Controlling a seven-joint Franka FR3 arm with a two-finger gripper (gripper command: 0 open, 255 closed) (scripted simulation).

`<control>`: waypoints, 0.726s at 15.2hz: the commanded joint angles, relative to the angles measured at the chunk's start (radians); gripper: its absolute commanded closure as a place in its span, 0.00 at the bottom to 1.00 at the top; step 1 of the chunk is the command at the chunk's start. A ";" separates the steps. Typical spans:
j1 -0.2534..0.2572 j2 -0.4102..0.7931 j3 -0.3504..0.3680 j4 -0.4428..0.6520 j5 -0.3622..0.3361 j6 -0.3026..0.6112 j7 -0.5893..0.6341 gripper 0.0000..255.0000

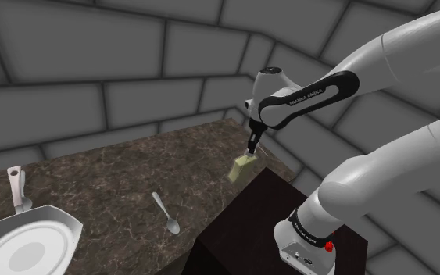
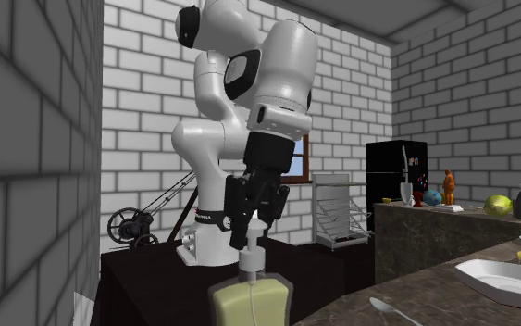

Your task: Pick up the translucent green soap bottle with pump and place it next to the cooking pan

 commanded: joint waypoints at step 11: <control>0.018 -0.141 0.004 0.070 0.047 -0.208 -0.055 1.00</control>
